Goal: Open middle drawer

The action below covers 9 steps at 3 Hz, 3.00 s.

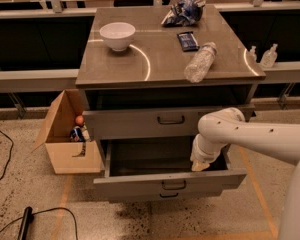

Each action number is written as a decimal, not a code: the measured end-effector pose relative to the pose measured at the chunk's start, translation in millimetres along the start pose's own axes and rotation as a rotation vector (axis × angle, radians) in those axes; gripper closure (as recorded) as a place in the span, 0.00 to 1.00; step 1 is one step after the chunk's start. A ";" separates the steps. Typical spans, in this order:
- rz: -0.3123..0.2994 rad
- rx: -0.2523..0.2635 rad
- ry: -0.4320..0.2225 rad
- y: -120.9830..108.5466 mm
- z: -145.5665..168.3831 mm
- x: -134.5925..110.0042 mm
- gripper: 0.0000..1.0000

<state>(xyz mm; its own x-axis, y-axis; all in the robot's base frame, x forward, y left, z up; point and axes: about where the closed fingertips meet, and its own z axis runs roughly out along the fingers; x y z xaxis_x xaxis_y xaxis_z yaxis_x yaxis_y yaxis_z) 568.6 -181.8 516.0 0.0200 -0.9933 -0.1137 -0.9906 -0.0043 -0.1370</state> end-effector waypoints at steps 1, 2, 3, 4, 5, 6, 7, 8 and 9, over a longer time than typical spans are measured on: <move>0.025 0.052 -0.005 -14.7 17.6 -1.8 0.90; 0.037 0.104 -0.030 -29.0 30.8 -7.1 1.00; 0.051 0.131 -0.068 -32.8 46.7 -14.4 1.00; 0.068 0.129 -0.100 -24.1 64.1 -20.3 1.00; 0.082 0.123 -0.147 -12.3 84.3 -29.7 1.00; 0.079 0.118 -0.166 -7.8 90.8 -33.5 1.00; 0.059 0.107 -0.198 3.5 99.4 -41.9 1.00; 0.018 0.064 -0.224 24.7 105.4 -51.0 1.00; -0.025 0.007 -0.235 44.2 104.5 -54.4 1.00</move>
Offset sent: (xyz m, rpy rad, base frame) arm 0.0574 0.0197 -0.0348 0.0767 -0.1780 -0.0649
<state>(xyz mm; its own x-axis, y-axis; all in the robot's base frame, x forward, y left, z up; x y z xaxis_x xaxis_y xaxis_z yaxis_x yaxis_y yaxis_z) 537.9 -115.9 413.3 0.0762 -0.9388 -0.3360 -0.9885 -0.0270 -0.1489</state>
